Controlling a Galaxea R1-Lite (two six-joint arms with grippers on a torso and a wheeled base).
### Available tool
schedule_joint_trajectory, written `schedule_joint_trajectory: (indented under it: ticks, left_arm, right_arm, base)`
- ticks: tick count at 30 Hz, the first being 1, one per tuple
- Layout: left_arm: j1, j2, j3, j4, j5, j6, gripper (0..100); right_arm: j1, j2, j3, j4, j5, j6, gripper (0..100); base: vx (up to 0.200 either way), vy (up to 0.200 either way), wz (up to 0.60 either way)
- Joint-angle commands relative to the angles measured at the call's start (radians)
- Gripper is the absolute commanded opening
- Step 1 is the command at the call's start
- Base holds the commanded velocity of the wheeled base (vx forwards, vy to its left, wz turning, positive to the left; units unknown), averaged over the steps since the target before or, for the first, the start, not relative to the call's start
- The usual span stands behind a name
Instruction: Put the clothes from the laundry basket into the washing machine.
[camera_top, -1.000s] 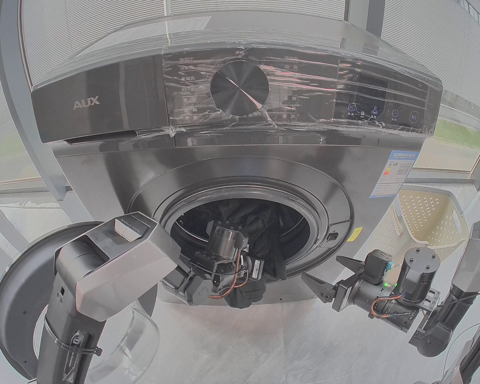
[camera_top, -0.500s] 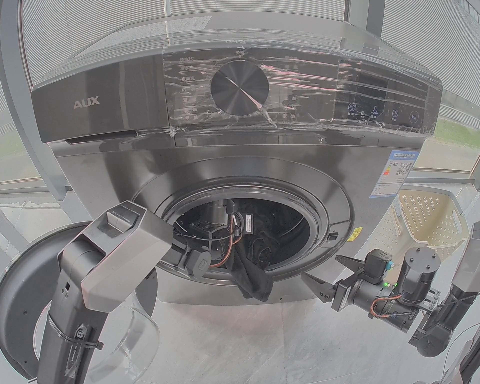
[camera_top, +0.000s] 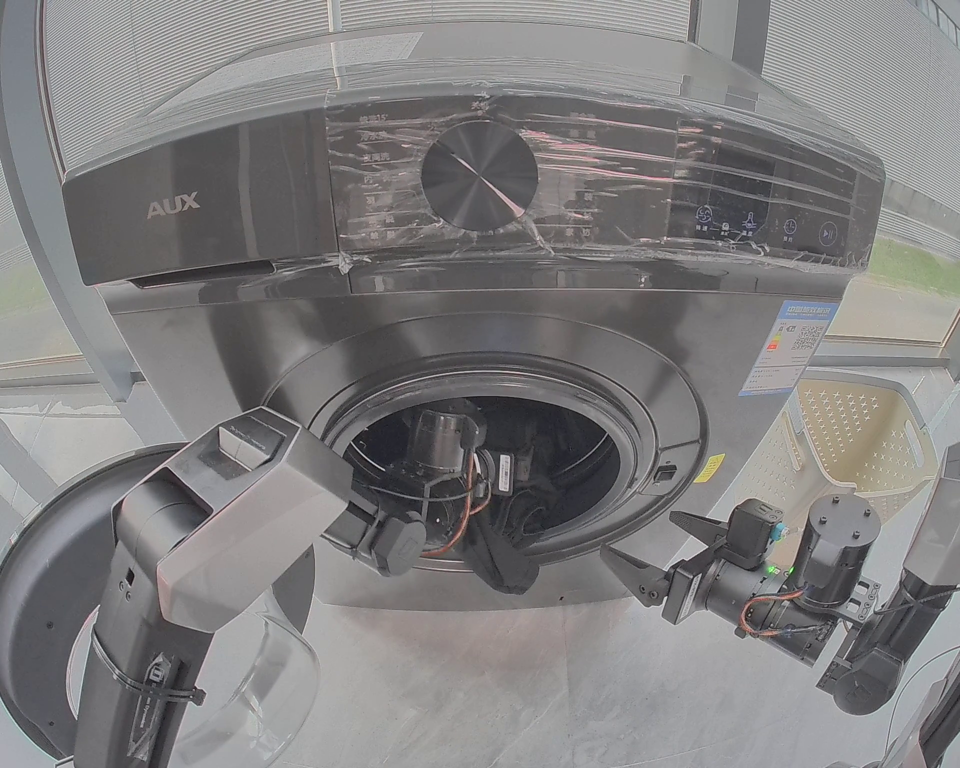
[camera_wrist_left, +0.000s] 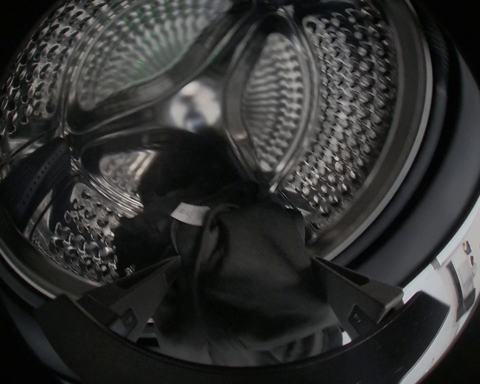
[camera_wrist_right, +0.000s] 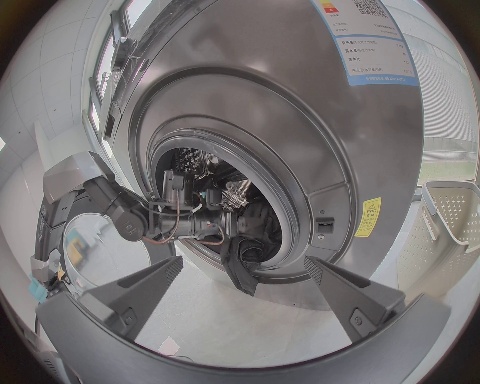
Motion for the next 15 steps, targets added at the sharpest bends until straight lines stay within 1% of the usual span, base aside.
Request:
schedule_joint_trajectory:
  ticks: [1,3,10,12,15]
  left_arm:
    - [-0.034,-0.029,0.085,0.002,-0.029,0.009,100]
    - [-0.039,-0.025,0.095,0.005,-0.034,0.017,100]
    - [-0.040,0.030,0.083,0.005,-0.034,0.025,100]
    - [-0.037,0.049,0.082,0.000,-0.034,0.035,100]
    - [-0.034,0.076,0.072,-0.007,-0.032,0.039,100]
  right_arm:
    - [-0.001,-0.001,0.002,-0.001,0.001,0.001,100]
    - [-0.001,-0.001,0.002,-0.001,0.001,0.001,100]
    - [-0.001,-0.001,0.002,-0.001,0.001,0.001,100]
    - [-0.001,-0.001,0.002,-0.001,0.001,0.001,100]
    - [-0.001,-0.002,0.001,-0.001,0.001,0.001,100]
  base:
    - [0.000,0.000,0.00]
    - [0.000,0.000,0.00]
    - [0.000,0.000,0.00]
    - [0.000,0.000,0.00]
    - [0.000,0.000,0.00]
